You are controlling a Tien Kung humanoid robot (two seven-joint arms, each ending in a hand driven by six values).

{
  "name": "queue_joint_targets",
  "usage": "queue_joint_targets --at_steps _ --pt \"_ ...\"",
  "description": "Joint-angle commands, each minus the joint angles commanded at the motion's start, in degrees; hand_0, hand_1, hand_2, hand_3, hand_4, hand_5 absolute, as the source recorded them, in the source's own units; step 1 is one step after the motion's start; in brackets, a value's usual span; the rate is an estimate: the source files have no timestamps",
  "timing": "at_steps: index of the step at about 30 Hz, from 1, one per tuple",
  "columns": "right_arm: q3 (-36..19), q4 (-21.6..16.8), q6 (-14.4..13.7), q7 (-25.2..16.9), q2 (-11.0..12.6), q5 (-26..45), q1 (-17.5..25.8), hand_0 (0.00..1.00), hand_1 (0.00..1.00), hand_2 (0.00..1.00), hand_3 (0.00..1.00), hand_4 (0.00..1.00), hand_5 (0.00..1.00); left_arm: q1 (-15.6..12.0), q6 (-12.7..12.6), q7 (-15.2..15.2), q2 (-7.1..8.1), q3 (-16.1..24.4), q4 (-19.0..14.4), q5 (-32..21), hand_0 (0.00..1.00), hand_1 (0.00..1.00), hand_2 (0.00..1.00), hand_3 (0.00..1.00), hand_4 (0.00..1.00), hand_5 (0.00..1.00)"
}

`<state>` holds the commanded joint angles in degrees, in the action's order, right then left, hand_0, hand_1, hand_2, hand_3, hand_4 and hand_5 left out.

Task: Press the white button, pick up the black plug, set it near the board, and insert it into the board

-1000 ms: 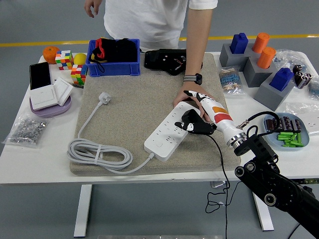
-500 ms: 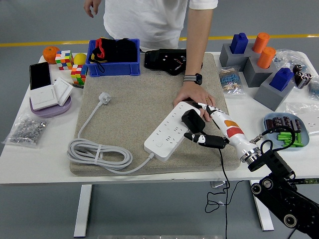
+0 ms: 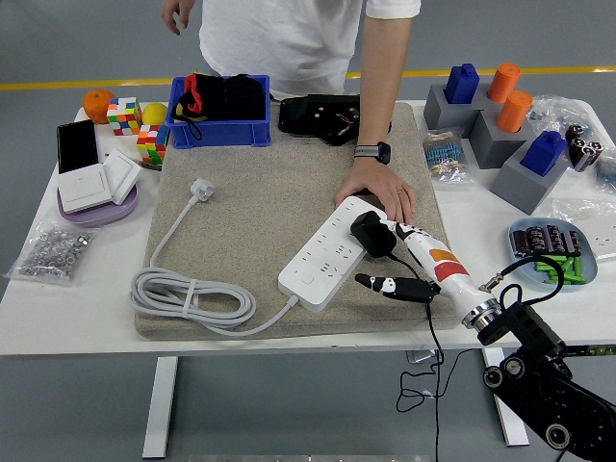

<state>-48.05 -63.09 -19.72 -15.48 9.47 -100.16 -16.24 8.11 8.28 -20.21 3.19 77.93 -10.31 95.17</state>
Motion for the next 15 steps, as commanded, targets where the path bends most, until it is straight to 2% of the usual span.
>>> queue_joint_targets --at_steps 15 --pt "1.08 -0.4 0.12 0.17 -0.41 -0.13 -1.23 0.959 0.931 0.893 0.863 0.998 0.726 -0.14 0.05 0.05 -0.16 -0.43 0.0 -0.49 0.685 0.675 0.657 0.684 0.558 0.196"
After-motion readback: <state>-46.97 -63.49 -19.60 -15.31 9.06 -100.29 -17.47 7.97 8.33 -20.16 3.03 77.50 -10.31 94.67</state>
